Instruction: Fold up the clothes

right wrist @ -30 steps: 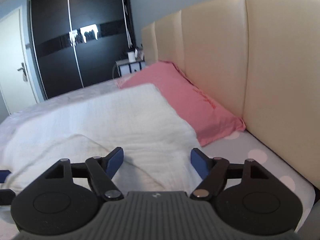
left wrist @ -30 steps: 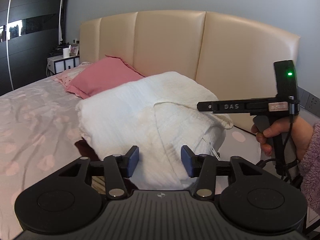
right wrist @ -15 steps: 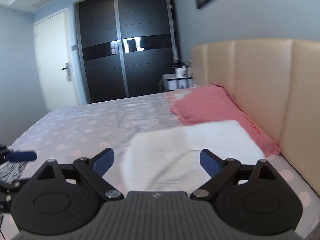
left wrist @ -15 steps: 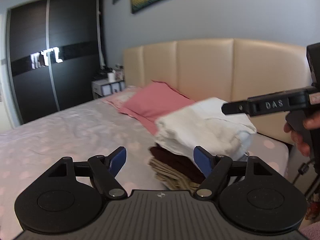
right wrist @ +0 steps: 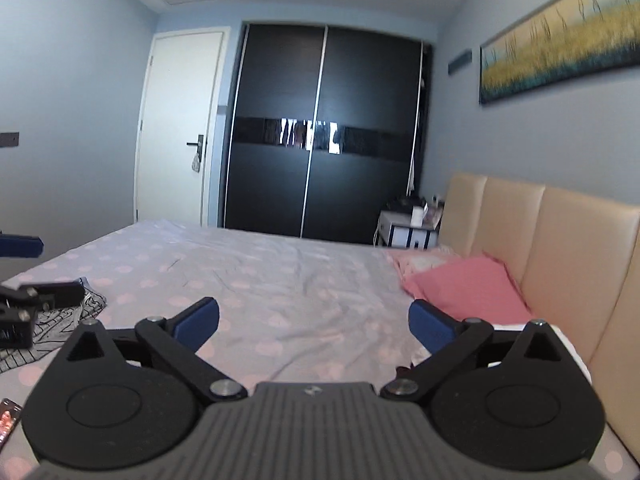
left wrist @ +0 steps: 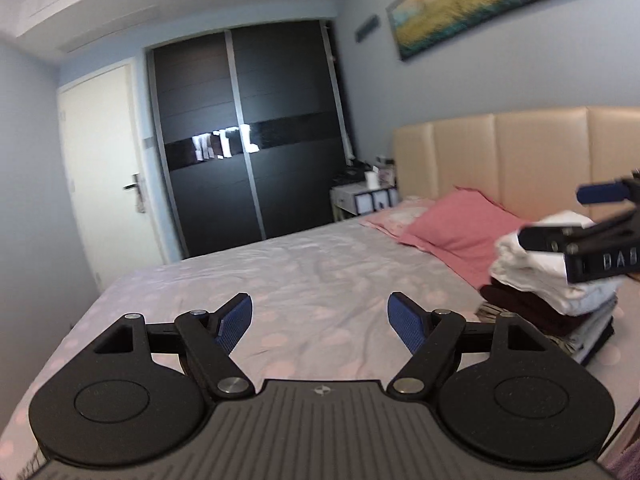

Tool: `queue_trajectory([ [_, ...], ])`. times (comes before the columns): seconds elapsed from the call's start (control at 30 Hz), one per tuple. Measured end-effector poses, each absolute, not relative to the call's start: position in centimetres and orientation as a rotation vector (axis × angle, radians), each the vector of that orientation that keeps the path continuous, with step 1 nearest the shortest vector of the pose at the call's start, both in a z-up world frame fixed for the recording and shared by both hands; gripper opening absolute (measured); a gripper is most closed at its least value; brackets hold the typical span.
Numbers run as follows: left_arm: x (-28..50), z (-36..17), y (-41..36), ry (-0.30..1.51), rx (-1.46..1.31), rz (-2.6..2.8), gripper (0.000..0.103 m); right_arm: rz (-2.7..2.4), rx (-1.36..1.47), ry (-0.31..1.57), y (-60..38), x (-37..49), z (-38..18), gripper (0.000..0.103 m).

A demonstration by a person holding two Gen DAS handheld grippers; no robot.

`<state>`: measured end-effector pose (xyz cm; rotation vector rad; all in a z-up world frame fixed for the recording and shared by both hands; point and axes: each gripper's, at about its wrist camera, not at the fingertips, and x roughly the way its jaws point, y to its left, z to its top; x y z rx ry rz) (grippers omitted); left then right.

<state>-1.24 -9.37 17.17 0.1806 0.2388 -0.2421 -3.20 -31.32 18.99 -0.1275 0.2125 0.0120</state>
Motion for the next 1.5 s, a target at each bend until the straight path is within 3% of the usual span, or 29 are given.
queue_trajectory([
  [0.37,-2.9,7.2,-2.6,0.323,0.036,-0.069,0.074,0.090,0.081,0.384,-22.0,-3.8,8.9,0.102],
  [0.5,-3.4,3.8,-1.7,0.263,0.029,-0.032,0.074,0.024,0.116,0.378,-20.9,-4.6,4.1,0.102],
  [0.6,-2.8,2.3,-1.4,0.325,0.038,-0.072,0.074,0.011,0.184,0.364,-20.2,-5.7,1.7,0.102],
  [1.0,-1.0,-2.0,-0.2,0.500,0.021,-0.108,0.072,0.046,0.152,0.462,-17.7,-3.7,-2.6,0.102],
  [1.5,-0.1,-3.4,0.9,0.537,-0.056,-0.050,0.072,0.044,0.032,0.545,-17.2,-1.7,-4.4,0.101],
])
